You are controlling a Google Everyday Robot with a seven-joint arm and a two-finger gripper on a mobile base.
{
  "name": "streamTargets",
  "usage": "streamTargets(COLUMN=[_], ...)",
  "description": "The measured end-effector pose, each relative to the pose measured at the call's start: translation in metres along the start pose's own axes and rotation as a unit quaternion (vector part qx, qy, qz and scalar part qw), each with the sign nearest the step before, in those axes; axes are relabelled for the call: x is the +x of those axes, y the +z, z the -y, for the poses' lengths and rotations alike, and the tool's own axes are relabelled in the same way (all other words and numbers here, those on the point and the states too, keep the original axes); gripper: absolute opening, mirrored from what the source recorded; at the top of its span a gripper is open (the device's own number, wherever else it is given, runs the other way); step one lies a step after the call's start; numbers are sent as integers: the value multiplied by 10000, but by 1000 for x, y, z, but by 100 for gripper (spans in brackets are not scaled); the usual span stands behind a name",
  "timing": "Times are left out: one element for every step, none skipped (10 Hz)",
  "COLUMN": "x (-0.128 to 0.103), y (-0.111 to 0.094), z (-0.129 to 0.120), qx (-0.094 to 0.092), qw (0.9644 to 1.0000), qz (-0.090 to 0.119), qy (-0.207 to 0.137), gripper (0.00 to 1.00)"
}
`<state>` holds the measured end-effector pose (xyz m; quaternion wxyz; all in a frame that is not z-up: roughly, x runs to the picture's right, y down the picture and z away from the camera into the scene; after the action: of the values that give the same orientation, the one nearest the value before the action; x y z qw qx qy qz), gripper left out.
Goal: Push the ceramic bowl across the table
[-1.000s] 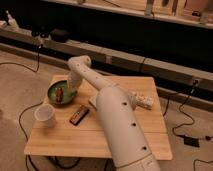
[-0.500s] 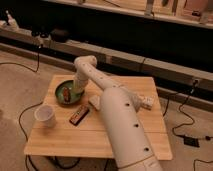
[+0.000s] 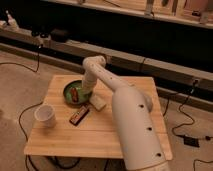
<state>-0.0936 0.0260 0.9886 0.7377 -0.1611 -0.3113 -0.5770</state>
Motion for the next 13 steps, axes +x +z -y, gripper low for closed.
streamTargets(x=[-3, -5, -7, -11, -16, -22, -31, -43, -50, -57, -62, -68, -75], y=[-2, -8, -16, -26, -35, -41, -44, -42, -41, -41, -42, -44, -46], z=[-12, -26, -37, -48, -58, -64, -72, -83, -91, -100, -110, -121, -133], qx=[-45, -88, -124, -156, -180, -190, -207, -242, -260, -277, -307, -341, -390], qw=[10000, 9997, 9994, 9989, 9985, 9982, 9979, 9974, 9968, 9960, 9950, 9938, 9924], qz=[-2, -40, -103, -172, -226, -242, -221, -150, -110, -87, -76, -73, -57], qy=[88, 213, 316, 398, 464, 514, 574, 667, 745, 850, 943, 1052, 1165], gripper=[0, 0, 0, 0, 0, 0, 0, 0, 0, 0, 0, 0, 0])
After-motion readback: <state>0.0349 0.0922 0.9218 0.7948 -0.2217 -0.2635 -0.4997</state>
